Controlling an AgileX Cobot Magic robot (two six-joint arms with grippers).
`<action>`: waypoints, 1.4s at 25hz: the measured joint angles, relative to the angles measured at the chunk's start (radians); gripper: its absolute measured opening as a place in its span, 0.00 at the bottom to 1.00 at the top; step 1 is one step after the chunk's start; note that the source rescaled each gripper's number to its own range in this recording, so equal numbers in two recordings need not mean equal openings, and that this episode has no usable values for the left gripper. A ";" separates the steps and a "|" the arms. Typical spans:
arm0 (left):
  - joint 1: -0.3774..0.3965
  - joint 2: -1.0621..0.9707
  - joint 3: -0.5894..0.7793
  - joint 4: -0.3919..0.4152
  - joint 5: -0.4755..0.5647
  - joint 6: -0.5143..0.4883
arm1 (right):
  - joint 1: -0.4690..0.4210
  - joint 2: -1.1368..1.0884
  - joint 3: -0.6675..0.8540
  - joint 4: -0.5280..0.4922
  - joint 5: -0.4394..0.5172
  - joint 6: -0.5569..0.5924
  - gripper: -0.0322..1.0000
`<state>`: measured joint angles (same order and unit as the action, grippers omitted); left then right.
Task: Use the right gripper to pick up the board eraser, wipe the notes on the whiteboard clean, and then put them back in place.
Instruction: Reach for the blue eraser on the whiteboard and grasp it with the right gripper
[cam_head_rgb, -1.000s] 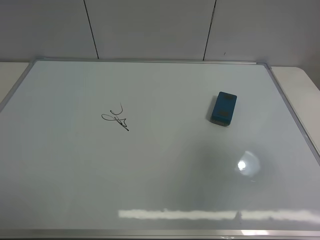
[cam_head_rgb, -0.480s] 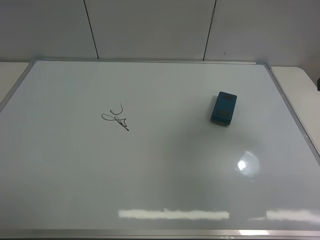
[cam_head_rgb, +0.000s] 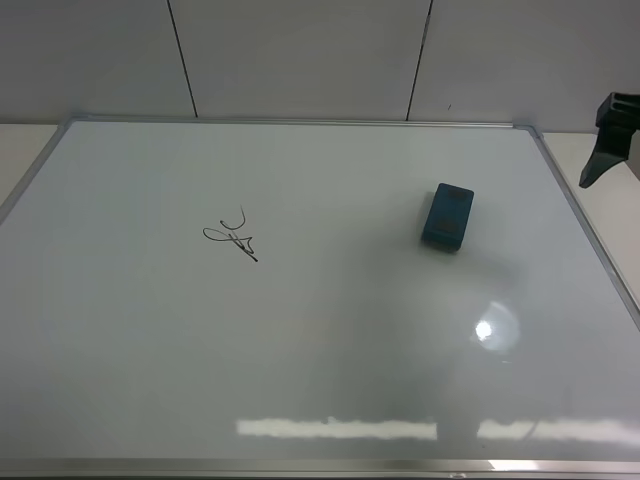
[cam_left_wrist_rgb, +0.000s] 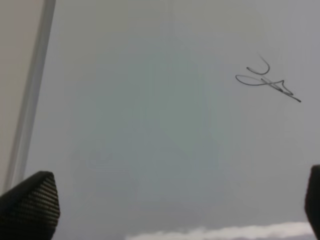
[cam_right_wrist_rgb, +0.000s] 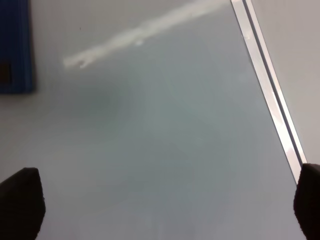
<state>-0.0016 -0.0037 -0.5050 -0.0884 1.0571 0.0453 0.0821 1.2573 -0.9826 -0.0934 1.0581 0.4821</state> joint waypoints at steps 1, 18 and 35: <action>0.000 0.000 0.000 0.000 0.000 0.000 | 0.000 0.007 0.000 -0.007 -0.011 0.020 1.00; 0.000 0.000 0.000 0.000 0.000 0.000 | 0.000 0.201 -0.028 -0.025 -0.147 0.069 1.00; 0.000 0.000 0.000 0.000 0.000 0.000 | 0.000 0.474 -0.077 0.085 -0.394 0.077 1.00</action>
<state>-0.0016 -0.0037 -0.5050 -0.0884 1.0571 0.0453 0.0821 1.7312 -1.0594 -0.0081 0.6636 0.5596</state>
